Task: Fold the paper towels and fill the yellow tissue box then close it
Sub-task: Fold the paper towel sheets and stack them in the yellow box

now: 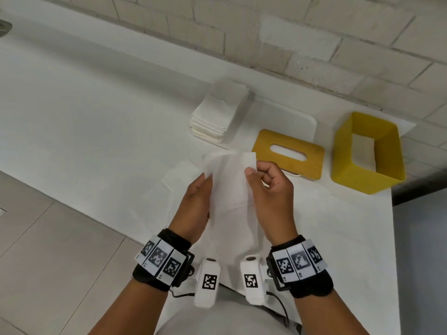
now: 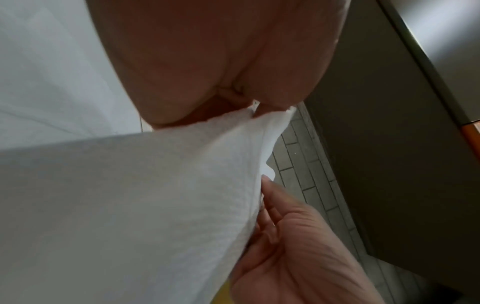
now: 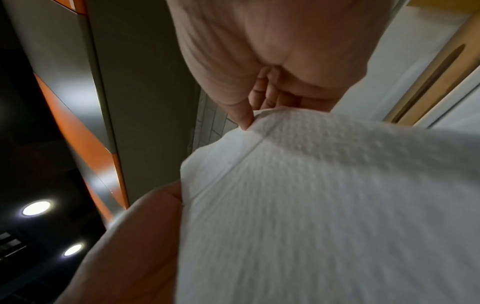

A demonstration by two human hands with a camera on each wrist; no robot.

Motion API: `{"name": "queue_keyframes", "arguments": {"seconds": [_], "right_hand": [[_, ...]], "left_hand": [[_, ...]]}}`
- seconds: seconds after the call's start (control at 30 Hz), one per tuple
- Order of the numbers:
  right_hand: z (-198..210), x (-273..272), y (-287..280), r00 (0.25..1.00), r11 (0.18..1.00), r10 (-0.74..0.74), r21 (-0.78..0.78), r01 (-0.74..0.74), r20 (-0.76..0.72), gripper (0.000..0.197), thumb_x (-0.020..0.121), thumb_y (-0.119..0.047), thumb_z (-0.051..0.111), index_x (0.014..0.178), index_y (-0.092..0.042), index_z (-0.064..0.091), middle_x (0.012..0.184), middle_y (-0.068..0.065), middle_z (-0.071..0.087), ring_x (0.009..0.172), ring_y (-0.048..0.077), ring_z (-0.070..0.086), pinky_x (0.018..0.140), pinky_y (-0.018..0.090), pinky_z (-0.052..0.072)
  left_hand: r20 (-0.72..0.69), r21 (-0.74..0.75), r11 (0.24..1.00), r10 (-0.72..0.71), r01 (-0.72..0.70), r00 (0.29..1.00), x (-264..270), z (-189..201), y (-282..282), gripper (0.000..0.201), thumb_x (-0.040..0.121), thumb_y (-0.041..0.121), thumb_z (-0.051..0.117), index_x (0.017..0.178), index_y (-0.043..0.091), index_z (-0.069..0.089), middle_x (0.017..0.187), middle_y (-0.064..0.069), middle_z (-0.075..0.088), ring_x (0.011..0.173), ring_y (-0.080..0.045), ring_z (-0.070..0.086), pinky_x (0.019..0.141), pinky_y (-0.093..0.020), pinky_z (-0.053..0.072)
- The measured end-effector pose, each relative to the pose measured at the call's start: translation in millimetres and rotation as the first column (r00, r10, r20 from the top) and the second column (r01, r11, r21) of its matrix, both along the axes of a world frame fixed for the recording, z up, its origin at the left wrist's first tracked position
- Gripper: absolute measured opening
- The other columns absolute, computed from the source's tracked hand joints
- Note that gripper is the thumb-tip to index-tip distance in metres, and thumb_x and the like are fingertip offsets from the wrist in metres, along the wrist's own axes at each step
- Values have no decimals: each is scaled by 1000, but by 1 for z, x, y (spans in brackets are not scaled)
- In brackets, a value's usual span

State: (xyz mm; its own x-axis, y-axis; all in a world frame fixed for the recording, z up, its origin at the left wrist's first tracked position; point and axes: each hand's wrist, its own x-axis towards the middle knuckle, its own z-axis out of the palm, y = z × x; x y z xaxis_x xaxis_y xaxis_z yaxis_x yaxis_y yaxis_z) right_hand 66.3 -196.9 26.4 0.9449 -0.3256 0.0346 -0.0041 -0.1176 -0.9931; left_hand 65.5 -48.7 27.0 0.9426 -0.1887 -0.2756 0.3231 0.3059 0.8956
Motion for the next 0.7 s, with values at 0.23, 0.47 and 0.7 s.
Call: {"name": "queue_keyframes", "arguments": {"seconds": [0.23,0.47,0.7], "right_hand": [[-3,-4,2,1000,1000,-11,5,11,-16,9,95,-24,71,97,-32,67,86,-2,72,78,6,65,75,21,51],[-16,-10,6,975,992,115,-37,-124,-190,22,91,-32,74,111,-36,63,86,-2,72,81,10,68,76,21,52],[-31,-24,-17,817,921,303,-67,-383,-491,20,92,-18,69,109,-29,68,89,1,77,77,16,73,80,45,61]], "left_hand": [[13,-96,995,-30,31,999,-7,2,5,50,97,48,41,132,19,64,133,-5,70,128,-20,63,109,-40,48],[-42,106,989,110,-105,993,-9,-13,14,29,107,28,48,122,18,71,116,-5,77,110,-23,72,98,-44,56],[-194,78,915,402,-395,895,-2,-22,63,23,105,31,53,113,15,68,100,-2,80,100,-24,73,86,-40,57]]}}
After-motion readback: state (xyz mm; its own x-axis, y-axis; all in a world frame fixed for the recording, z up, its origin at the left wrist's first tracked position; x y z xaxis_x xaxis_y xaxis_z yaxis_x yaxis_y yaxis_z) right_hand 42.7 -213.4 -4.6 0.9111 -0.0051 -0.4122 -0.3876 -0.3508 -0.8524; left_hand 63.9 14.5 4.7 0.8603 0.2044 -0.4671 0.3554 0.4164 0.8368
